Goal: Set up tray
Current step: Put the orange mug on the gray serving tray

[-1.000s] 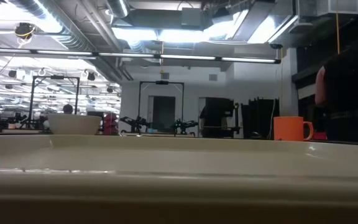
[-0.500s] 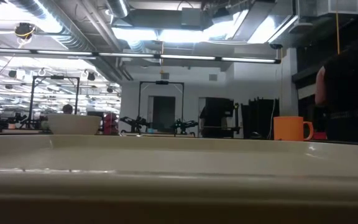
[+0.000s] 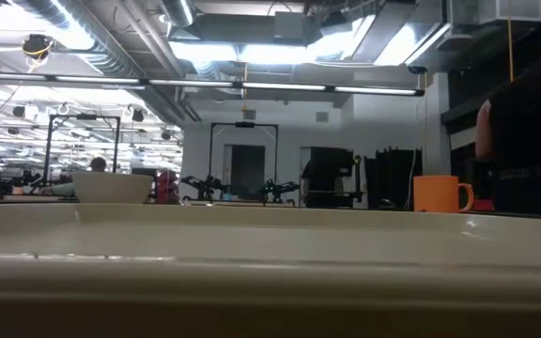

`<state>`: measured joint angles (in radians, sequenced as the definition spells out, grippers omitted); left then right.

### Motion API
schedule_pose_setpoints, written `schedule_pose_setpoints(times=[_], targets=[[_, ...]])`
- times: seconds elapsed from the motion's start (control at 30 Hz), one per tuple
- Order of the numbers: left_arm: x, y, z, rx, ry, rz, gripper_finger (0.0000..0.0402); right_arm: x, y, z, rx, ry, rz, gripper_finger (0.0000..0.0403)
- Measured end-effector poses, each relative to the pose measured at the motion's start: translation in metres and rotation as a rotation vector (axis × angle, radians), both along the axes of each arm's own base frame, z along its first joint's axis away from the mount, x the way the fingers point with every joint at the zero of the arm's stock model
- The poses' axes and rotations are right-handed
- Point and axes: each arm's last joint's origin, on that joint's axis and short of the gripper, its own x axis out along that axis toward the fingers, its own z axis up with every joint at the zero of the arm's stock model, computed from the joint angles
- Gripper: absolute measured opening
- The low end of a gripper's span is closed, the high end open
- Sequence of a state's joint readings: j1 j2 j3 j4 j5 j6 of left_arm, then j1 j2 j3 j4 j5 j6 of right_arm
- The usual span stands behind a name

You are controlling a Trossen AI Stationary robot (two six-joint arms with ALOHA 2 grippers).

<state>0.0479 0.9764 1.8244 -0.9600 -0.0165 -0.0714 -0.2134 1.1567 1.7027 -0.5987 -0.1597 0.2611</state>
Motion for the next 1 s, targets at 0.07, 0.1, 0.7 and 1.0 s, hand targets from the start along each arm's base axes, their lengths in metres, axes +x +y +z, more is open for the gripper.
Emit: schedule_pose_setpoints(times=[0.07,0.1,0.7,1.0], targets=[[0.004,-0.001,-0.003,0.013,0.032,-0.027,0.0002,0.005,-0.001,-0.005,0.009,0.04,0.016,0.0003],[0.005,-0.001,-0.004,0.019,0.045,-0.041,0.0002,0.008,-0.001,-0.007,0.013,0.06,0.023,0.0003],[0.016,0.003,-0.033,-0.034,0.363,0.076,0.0002,0.041,-0.008,-0.036,0.048,0.256,0.021,0.0003],[0.042,0.006,-0.044,-0.026,0.484,0.134,0.0002,0.05,-0.01,-0.045,0.045,0.323,0.023,0.0002]])
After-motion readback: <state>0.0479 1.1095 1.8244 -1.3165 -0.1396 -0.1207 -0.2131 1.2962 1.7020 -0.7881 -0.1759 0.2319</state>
